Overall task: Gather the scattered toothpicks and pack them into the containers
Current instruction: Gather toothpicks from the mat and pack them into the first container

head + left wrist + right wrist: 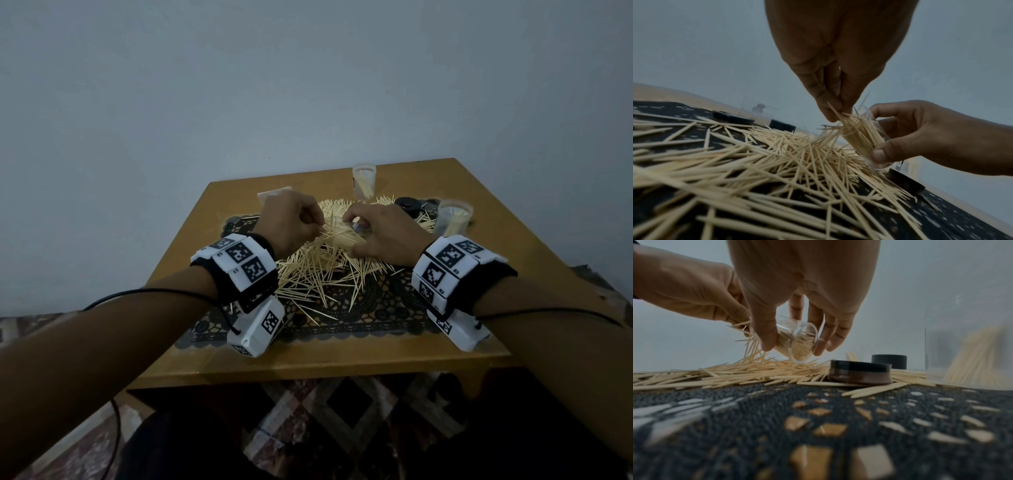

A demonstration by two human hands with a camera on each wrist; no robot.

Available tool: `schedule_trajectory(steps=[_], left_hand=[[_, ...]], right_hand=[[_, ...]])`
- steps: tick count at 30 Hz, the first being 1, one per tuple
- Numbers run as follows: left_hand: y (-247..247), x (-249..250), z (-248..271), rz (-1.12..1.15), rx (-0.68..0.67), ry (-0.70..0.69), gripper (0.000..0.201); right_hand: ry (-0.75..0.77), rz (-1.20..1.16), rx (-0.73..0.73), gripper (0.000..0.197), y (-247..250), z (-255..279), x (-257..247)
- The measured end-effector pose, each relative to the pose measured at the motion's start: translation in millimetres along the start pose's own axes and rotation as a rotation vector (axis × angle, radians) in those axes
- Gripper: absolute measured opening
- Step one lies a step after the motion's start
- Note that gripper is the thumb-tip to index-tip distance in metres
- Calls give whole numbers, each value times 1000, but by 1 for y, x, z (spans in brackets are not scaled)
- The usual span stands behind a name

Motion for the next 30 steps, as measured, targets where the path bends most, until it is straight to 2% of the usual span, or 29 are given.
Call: schedule_trajectory(steps=[5,9,11,13,16,19,21,24,27,30], left_hand=[[-2,-3,-2,73,-13,22,15],[3,-7,-2,69,76,65,15],[4,-9,-2,26,39,119,13],[2,-8,0,52,-56,134,11],[-1,-2,2,56,-115,83,4],[-4,0,1,104,-66,94,7],[-3,-1,1,97,-11,85,2],[-2,-3,2,164,-2,75,10],[-3,-3,7,130,-46,-18,32],[-2,-3,7,20,17,-59,17]], right_hand=[[1,18,10,50,-1,0,1],[-2,17,16,50,0,0,2],[1,15,22,50,0,0,2],[9,17,23,50,0,0,1],[20,16,19,50,0,-1,0],[29,10,23,49,0,0,-1],[31,23,25,49,0,0,0],[26,27,29,48,-1,0,1],[29,19,23,49,-1,0,1],[24,6,26,49,-1,0,0]])
Point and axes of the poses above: each hand's wrist, its own z-axis away from the middle knuckle, its own y-axis out of the back of the hand, x = y × z, the point moved 2 cm from there along -z, towards the middle knuckle, and after that the axes turned 14 degrees about y, right-handed, at the moved point
